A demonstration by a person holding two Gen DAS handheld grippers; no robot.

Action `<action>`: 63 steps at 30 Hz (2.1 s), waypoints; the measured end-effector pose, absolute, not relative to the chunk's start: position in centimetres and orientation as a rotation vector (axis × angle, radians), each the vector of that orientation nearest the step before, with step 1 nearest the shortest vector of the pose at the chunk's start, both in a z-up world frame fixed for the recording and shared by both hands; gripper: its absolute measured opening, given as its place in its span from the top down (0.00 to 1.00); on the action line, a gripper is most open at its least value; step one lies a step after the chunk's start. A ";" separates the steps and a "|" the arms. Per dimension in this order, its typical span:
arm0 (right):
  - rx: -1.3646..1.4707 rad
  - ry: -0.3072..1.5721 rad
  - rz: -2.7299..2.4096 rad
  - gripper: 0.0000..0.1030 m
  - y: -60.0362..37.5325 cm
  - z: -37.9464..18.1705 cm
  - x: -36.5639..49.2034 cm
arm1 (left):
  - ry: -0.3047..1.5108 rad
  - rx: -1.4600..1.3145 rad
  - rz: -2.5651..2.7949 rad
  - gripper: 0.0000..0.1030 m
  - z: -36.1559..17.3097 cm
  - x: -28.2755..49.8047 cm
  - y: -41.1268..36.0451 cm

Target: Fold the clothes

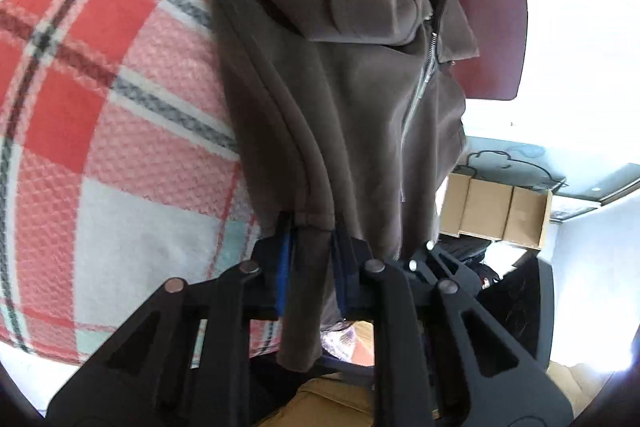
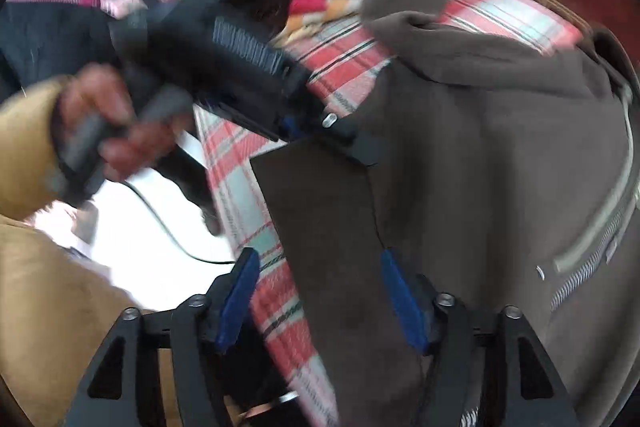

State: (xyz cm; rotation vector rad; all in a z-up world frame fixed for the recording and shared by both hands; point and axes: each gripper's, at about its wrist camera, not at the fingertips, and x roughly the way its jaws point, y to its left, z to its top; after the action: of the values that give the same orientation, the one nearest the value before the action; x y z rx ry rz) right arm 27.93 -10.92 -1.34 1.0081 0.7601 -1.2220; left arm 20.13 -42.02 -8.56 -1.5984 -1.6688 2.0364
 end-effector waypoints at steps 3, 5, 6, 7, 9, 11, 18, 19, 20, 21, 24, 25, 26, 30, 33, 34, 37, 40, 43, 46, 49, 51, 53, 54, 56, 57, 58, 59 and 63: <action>0.879 0.878 -1.286 0.29 -12.2 -2.9 30.3 | -1.709 -1.608 2.003 0.80 -9.3 20.5 -41.8; 0.849 0.917 -1.323 0.29 -13.0 -4.0 30.9 | -1.738 -1.610 1.979 0.80 -9.7 20.7 -41.6; 0.853 0.915 -1.337 0.29 -13.2 -4.4 30.8 | -1.750 -1.610 1.970 0.80 -9.9 20.7 -41.6; 0.857 0.914 -1.350 0.31 -13.4 -4.8 30.6 | -1.761 -1.610 1.962 0.80 -10.0 20.7 -41.5; 0.929 0.857 -1.345 0.58 -13.6 -5.1 29.4 | -1.733 -1.596 1.962 0.80 -9.7 20.5 -40.9; 1.016 0.758 -1.310 0.88 -13.3 -4.5 27.9 | -1.698 -1.573 1.967 0.80 -9.0 20.5 -40.8; 1.135 0.562 -1.130 0.89 -11.2 -1.6 25.7 | -1.601 -1.552 1.925 0.79 -6.1 22.9 -40.4; 1.129 0.564 -1.098 0.89 -10.8 -1.3 26.1 | -1.572 -1.572 1.923 0.78 -5.9 23.6 -40.2; 1.124 0.565 -1.066 0.89 -10.5 -1.0 26.5 | -1.537 -1.602 1.924 0.78 -5.9 24.3 -39.8; 1.122 0.578 -1.043 0.89 -10.3 -1.2 27.1 | -1.518 -1.633 1.915 0.78 -6.2 24.8 -39.4; 1.135 0.635 -0.999 0.85 -9.9 -2.6 28.6 | -1.495 -1.701 1.929 0.70 -6.9 25.6 -39.0; 1.157 0.647 -0.998 0.81 -10.0 -3.4 28.4 | -1.459 -1.729 1.969 0.69 -6.6 25.7 -39.1; 1.192 0.649 -0.992 0.73 -9.8 -4.0 28.4 | -1.404 -1.742 2.028 0.68 -5.8 25.6 -39.5; 1.204 0.670 -0.995 0.56 -8.8 -2.1 26.8 | -1.254 -1.580 2.236 0.49 -0.7 23.8 -41.1; 1.214 0.540 -1.065 0.50 -6.3 1.6 21.8 | -1.153 -1.426 2.365 0.20 3.4 20.7 -42.0; 1.219 0.491 -1.114 0.45 -5.2 2.9 19.4 | -1.124 -1.380 2.386 0.20 4.4 19.6 -42.2; 1.260 0.339 -1.289 0.34 -2.4 6.1 11.1 | -1.096 -1.278 2.413 0.19 5.7 14.3 -42.4; 1.267 0.244 -1.497 0.32 -1.3 7.8 3.4 | -1.136 -1.272 2.365 0.19 4.5 8.2 -43.1; 1.285 0.114 -1.654 0.31 -0.7 8.7 -5.3 | -1.218 -1.288 2.295 0.19 2.2 1.0 -42.5; 1.343 -0.053 -1.740 0.28 -1.6 7.6 -13.1 | -1.362 -1.307 2.224 0.19 -0.7 -4.3 -43.0; 1.433 -0.213 -1.728 0.28 -2.8 4.7 -18.9 | -1.474 -1.325 2.170 0.19 -3.3 -8.6 -43.2; 1.472 -0.278 -1.703 0.28 -4.1 2.9 -21.2 | -1.542 -1.334 2.149 0.19 -4.6 -10.8 -43.3; 1.497 -0.317 -1.669 0.28 -5.3 1.2 -23.1 | -1.632 -1.315 2.099 0.19 -5.8 -12.5 -43.4; 1.509 -0.336 -1.652 0.33 -5.9 0.4 -24.0 | -1.677 -1.302 2.065 0.19 -6.4 -13.3 -43.4; 1.529 -0.368 -1.617 0.71 -7.0 -1.0 -25.6 | -1.692 -1.288 2.081 0.26 -6.3 -14.3 -43.6; 1.517 -0.377 -1.607 0.88 -7.2 -0.9 -25.9 | -1.687 -1.272 2.092 0.30 -5.8 -14.8 -43.8; 1.493 -0.386 -1.600 0.89 -7.4 -0.5 -26.1 | -1.683 -1.257 2.102 0.36 -5.4 -15.2 -44.0; 1.469 -0.396 -1.593 0.89 -7.6 -0.1 -26.3 | -1.684 -1.209 2.121 0.36 -4.5 -15.6 -44.4; 1.259 -0.499 -1.548 0.90 -6.5 5.9 -26.6 | -1.650 -0.993 2.175 0.36 0.8 -15.6 -45.9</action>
State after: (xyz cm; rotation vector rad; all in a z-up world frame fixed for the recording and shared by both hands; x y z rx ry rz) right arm -26.59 -6.50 5.85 1.2591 -0.4990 -1.5475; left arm -15.57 -45.90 0.83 -0.9931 -1.6500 2.1747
